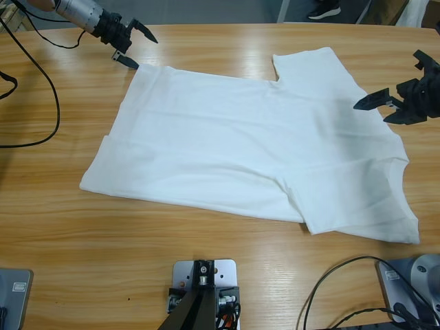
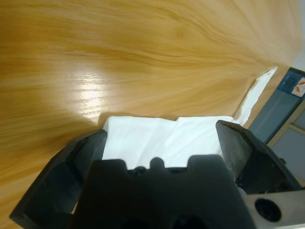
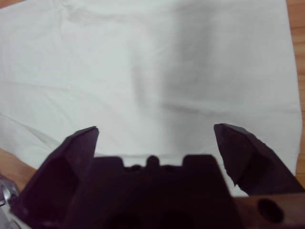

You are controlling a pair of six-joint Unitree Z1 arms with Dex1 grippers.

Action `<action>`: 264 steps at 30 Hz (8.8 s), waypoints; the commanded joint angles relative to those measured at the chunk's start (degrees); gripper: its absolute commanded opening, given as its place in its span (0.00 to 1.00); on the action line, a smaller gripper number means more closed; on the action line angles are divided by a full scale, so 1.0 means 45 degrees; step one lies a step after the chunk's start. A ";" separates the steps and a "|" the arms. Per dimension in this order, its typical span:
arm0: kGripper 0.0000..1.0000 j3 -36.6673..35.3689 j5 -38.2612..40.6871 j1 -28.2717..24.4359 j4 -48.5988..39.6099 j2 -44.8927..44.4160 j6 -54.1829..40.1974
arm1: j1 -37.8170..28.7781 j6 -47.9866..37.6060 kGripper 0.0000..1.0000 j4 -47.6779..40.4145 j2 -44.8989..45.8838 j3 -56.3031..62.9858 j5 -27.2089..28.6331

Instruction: Fold clothes

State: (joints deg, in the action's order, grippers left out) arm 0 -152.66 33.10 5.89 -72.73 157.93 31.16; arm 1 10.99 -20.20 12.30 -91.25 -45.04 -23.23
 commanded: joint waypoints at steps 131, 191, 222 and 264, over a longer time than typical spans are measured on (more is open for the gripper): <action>0.00 -0.7126 -0.0563 0.0000 -0.3018 0.0948 -0.2268 | 0.1327 -0.0312 0.00 0.1505 -0.9815 -0.9237 -0.2885; 0.00 -0.4950 0.0437 0.0489 -0.5029 -0.3610 -0.2240 | 0.1495 0.1079 0.00 0.3888 -0.3300 -0.5514 -0.3205; 0.00 0.1238 0.0171 0.0547 -0.4990 -0.3798 -0.3838 | 0.2187 0.2473 0.00 0.4611 -0.0874 -0.2432 -0.3120; 0.00 0.3203 0.0781 0.0696 -0.4971 -0.3360 -0.5428 | 0.3066 0.3340 0.00 0.5705 0.0122 -0.1651 -0.3561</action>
State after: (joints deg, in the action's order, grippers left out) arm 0 -143.41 34.28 9.27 -86.46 142.36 7.89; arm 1 24.32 -7.10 35.73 -92.10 -54.61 -38.10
